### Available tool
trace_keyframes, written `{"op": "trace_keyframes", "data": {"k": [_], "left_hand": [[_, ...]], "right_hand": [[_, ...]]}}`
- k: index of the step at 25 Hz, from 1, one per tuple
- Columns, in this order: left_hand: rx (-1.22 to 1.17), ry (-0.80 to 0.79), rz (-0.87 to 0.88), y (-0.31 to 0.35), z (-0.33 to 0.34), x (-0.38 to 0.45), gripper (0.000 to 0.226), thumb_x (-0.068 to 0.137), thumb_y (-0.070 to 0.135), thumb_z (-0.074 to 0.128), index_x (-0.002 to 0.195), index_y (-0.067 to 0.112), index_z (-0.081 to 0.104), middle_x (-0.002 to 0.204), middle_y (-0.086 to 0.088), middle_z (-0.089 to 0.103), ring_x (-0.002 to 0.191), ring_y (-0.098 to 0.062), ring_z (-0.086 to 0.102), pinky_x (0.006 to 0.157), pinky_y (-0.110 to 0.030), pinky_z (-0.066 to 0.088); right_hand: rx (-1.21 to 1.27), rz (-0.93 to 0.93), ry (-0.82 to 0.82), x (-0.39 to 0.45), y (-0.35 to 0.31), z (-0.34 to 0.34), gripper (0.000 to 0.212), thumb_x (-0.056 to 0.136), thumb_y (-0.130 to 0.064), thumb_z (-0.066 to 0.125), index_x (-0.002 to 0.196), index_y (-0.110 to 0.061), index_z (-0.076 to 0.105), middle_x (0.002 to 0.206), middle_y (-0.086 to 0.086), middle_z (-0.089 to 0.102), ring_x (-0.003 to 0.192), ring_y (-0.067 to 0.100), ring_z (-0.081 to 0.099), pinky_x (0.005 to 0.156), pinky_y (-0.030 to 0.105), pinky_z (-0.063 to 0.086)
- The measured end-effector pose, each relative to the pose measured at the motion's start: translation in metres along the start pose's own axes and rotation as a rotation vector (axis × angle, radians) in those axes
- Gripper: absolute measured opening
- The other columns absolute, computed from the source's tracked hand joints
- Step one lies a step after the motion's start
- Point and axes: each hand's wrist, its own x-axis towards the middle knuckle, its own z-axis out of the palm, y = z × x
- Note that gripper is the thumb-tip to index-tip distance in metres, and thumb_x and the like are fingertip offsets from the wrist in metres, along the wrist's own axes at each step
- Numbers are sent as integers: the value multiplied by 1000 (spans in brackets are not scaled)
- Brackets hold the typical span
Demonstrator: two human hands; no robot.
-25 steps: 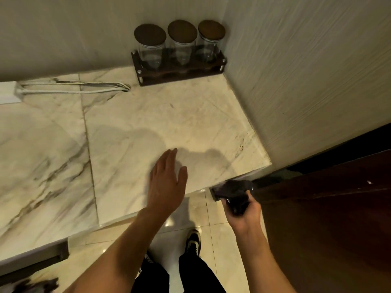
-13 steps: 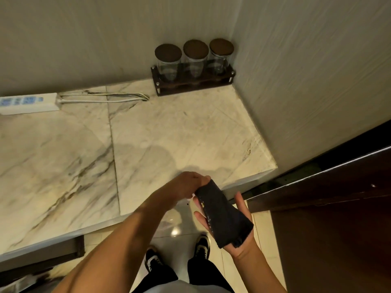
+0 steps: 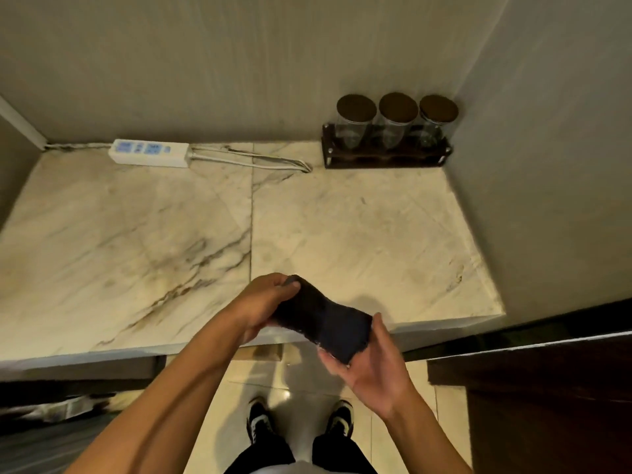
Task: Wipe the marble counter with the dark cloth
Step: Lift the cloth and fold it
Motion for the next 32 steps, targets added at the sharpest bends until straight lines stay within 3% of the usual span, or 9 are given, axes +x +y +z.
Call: {"op": "trace_keyframes", "data": {"k": [3,6,9,13,16,19,22,26,32], "left_hand": [[-127,87,-23,-16,-29,-15,18,92,20,58,102,5,61,100,-19,68,94,-31,66,77,-41,58],[-268,160,-3,-35,-53,-34,14,94,19,55,100,9,61,94,-12,69,87,-25,66,77,-40,54],[-408,213,8,-56,-70,-48,17,96,17,51,105,6,60,93,-12,68,87,-25,65,82,-42,54],[-489,326,-1,-69,-98,-49,19,95,12,52,111,4,58,103,-18,67,94,-33,66,78,-42,57],[-516,400,-44,-69,-121,-41,13,93,10,56,105,6,59,99,-20,69,82,-34,71,65,-36,58],[-324,443,-97,-75,-134,-28,13,93,17,57,101,9,62,91,-16,71,76,-25,72,61,-30,58],[156,456,-105,-83,-138,-14,14,90,30,58,90,17,64,75,-6,71,63,-17,69,61,-31,59],[677,457,-63,-89,-139,-4,23,88,48,53,78,28,54,71,7,58,68,-10,57,61,-25,46],[841,498,-85,-89,-134,0,24,87,54,49,84,31,47,70,12,51,64,-7,50,56,-26,38]], "right_hand": [[-354,17,147,24,9,22,54,79,-21,70,128,-6,55,117,18,68,105,33,66,81,49,55],[-452,93,300,50,19,46,37,84,-19,70,117,-5,60,105,18,71,98,33,67,64,42,58],[-564,174,391,78,22,72,35,83,-22,73,111,-5,60,103,19,68,93,31,65,54,34,56],[-771,183,354,125,28,111,28,83,-20,74,103,-4,62,101,16,67,95,28,64,66,36,59],[-914,120,259,159,32,143,7,87,-6,62,93,-9,64,96,13,65,89,22,62,80,36,56],[-1213,-26,222,188,36,166,21,83,3,59,93,-13,67,88,4,68,82,17,63,81,33,54],[-1497,-180,209,210,43,179,27,77,2,67,96,-18,67,94,-1,69,87,16,64,80,26,51],[-1798,-265,236,225,49,184,24,78,-9,71,94,-27,66,92,-11,64,88,10,59,73,19,41],[-1852,-270,236,228,51,181,23,80,-12,67,100,-25,67,97,-10,64,92,11,59,77,21,42]]}}
